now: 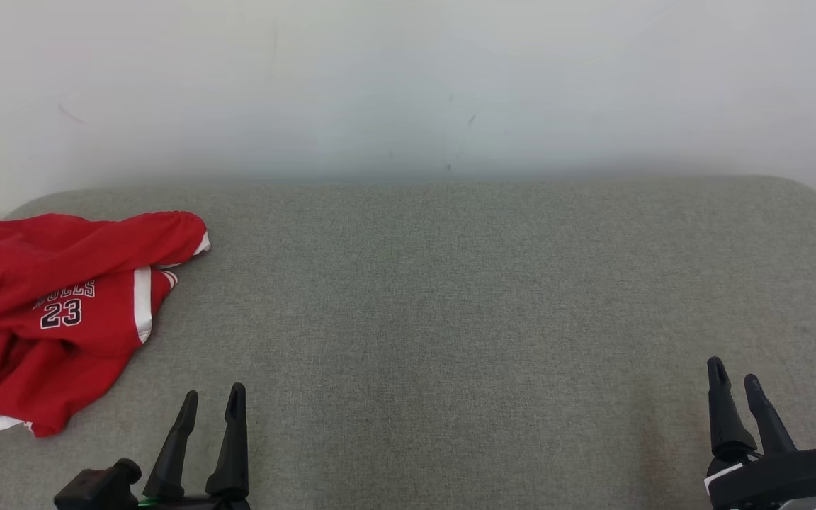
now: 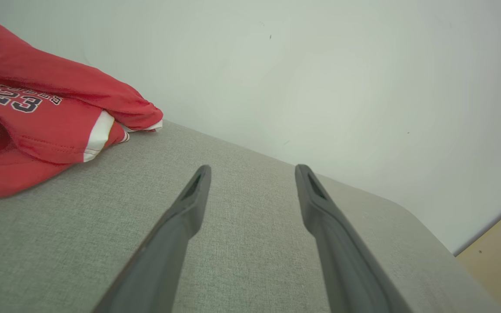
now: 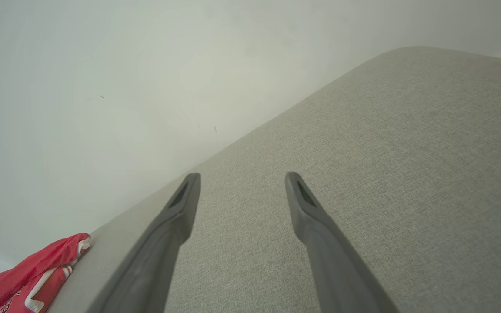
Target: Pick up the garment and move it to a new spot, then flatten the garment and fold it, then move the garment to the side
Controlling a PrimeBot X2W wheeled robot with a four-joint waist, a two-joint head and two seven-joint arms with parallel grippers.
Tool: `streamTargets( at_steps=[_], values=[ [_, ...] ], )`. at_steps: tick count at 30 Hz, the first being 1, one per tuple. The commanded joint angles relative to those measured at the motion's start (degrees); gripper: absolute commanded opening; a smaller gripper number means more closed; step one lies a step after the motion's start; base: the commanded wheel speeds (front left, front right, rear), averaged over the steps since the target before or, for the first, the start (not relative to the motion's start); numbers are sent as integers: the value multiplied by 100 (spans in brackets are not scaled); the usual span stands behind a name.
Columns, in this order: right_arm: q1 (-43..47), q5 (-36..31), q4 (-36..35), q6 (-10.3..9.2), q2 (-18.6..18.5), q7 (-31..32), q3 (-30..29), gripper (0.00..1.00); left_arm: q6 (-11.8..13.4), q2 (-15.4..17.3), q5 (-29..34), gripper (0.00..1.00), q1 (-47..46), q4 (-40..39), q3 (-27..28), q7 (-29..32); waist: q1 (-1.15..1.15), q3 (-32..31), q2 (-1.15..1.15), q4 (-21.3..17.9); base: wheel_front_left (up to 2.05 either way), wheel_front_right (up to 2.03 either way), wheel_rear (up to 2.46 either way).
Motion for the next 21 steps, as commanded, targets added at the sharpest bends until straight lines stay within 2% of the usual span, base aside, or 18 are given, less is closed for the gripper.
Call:
streamTargets(
  at_steps=[1, 15, 21],
  values=[
    [-102, -110, -58, 1, -72, -43, 41, 100, 11, 42, 121, 100, -129, -37, 19, -36, 0, -1, 0, 0, 0, 0, 0],
    [-120, -1180, -33, 1, -179, -439, 510, 100, 301, 232, 858, 100, -295, 128, -27, -95, 0, -45, 0, 7, 0, 0, 0],
    [-114, -1441, 42, 1, -173, -563, 599, 100, 415, 264, 1156, 100, -357, 199, -105, -118, 0, -46, 0, 17, 0, 0, 0]
  ],
)
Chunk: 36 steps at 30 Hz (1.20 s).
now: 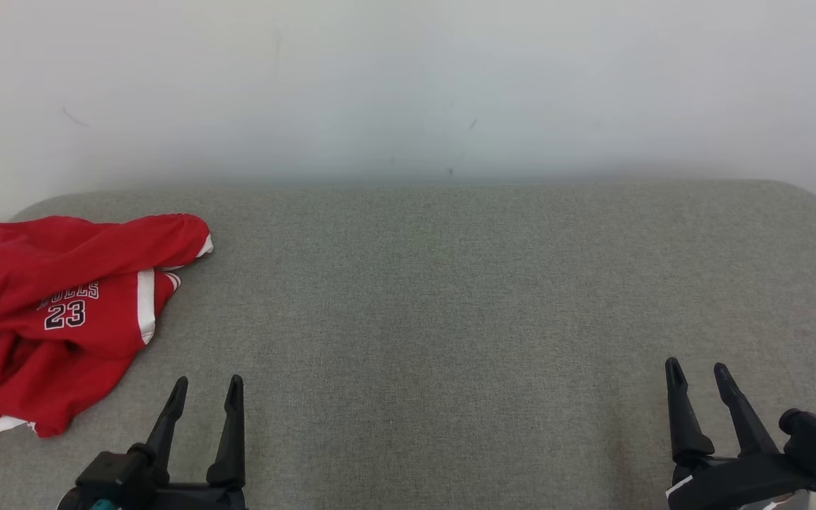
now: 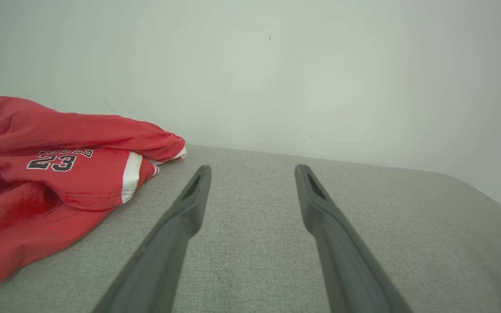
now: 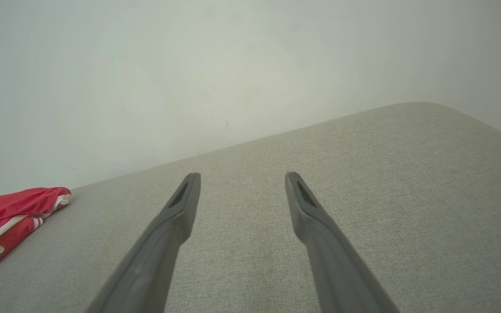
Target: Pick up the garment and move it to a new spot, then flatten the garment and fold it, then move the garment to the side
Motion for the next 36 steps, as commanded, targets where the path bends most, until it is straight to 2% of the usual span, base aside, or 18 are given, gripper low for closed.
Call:
streamTargets(
  at_steps=[1, 5, 17, 36],
  values=[
    [-80, -223, -16, 1, -59, -103, 84, 100, 58, 64, 226, 100, -139, 9, -35, -57, 0, -2, 0, 5, 0, 0, 0],
    [-54, -456, 80, 1, -41, -223, 121, 100, 128, 107, 494, 100, -237, 118, -124, -66, 0, -8, 0, 29, 0, 0, 0],
    [-70, -780, 261, 2, 24, -371, 216, 100, 74, -40, 557, 100, -425, 730, -69, -117, 0, -27, 0, 26, 0, 0, 0],
    [37, -1453, 55, 2, 86, -441, 4, 100, 252, -55, 977, 100, -679, 1194, 25, -104, 0, -71, 0, 44, 0, 0, 0]
  ],
)
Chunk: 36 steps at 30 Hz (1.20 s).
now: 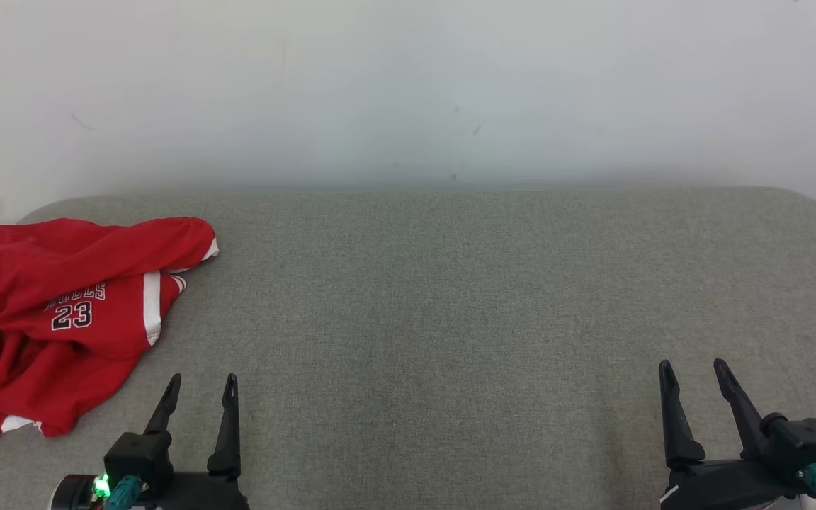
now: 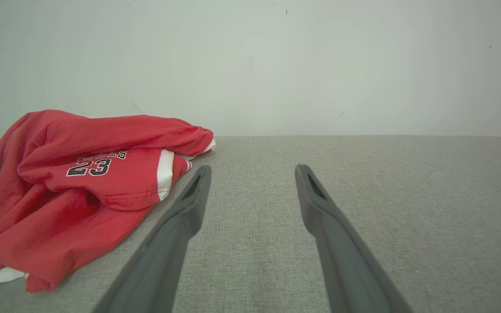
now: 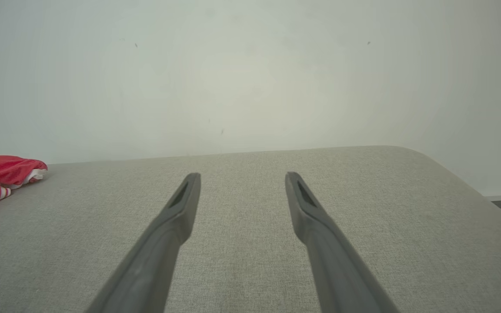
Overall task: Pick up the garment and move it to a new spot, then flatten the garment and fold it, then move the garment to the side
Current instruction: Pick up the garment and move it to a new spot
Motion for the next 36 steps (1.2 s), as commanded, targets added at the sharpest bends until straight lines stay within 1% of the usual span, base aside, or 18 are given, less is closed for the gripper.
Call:
streamTargets(
  at_steps=[1, 13, 22, 36],
  values=[
    [35, -110, -26, 2, 4, 7, 28, 100, 11, 12, 58, 100, -102, 40, 9, -3, 0, -5, 0, 3, 0, 0, 0],
    [39, -465, -76, 2, 44, -32, 75, 100, 56, 63, 379, 100, -228, 186, -42, 13, 0, -37, 0, -4, 0, 0, 0],
    [82, -216, -41, 2, 83, 61, 20, 100, 29, 65, 231, 100, -218, 209, -58, 67, 0, -34, 0, -29, 0, 0, 0],
    [113, -130, -13, 2, 71, 65, 21, 100, 49, 88, 145, 100, -242, 246, -120, 78, 0, -55, 0, 24, 0, 0, 0]
  ],
)
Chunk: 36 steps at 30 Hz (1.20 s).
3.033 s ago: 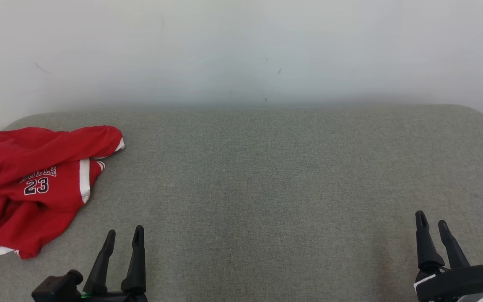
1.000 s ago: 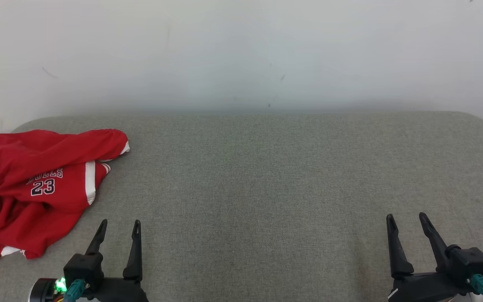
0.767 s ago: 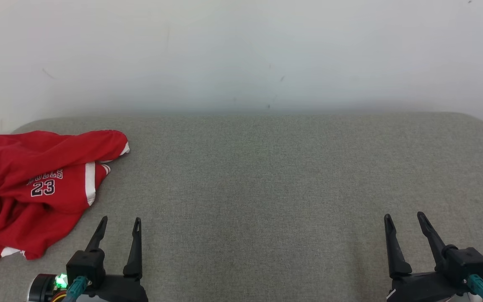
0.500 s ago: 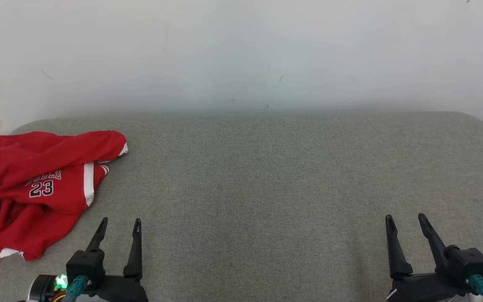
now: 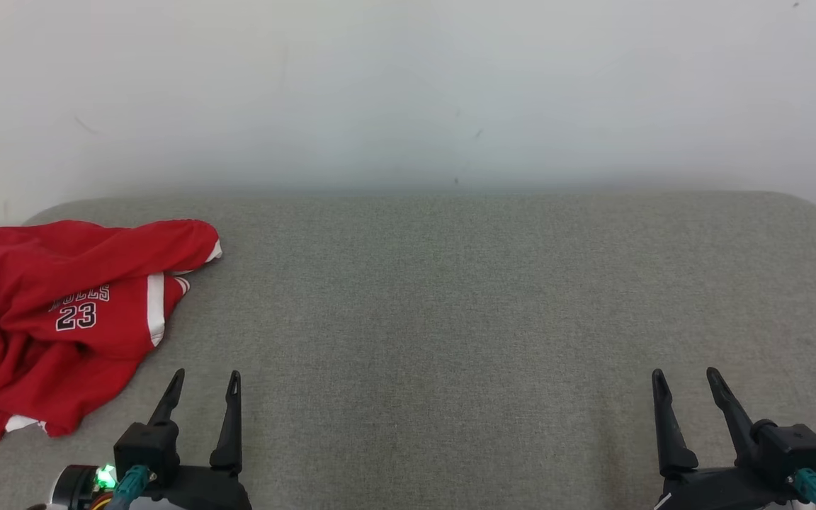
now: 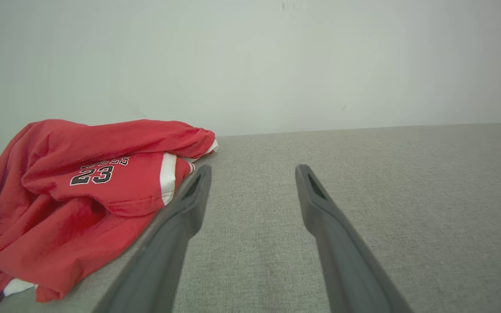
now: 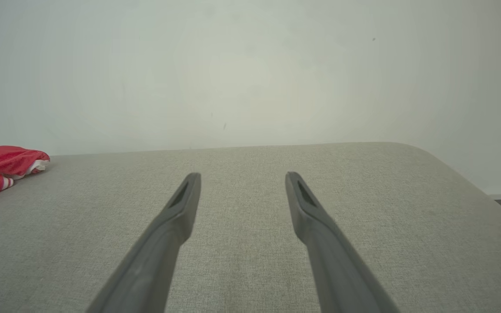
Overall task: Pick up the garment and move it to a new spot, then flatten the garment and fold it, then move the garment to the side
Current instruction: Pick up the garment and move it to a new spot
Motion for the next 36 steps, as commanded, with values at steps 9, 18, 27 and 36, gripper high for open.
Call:
streamTargets(
  at_steps=[9, 18, 27, 36],
  values=[
    [10, -1, -73, 2, -29, 3, 167, 100, 29, 75, -71, 100, -87, -9, 2, -38, 0, 19, 0, 696, 0, 0, 0],
    [-95, 29, -121, 2, -24, 47, 429, 100, 125, 134, -144, 100, -32, -46, 84, -70, 0, 54, 0, 1639, 0, 0, 0],
    [-182, 63, -105, 2, 42, 21, 662, 100, 183, 185, -222, 100, 55, -96, 127, -82, 0, 62, 0, 2335, 0, 0, 0],
    [-197, 18, -80, 2, 93, 7, 704, 100, 228, 201, -279, 100, 82, -144, 116, -90, 0, 93, 0, 2577, 0, 0, 0]
  ],
)
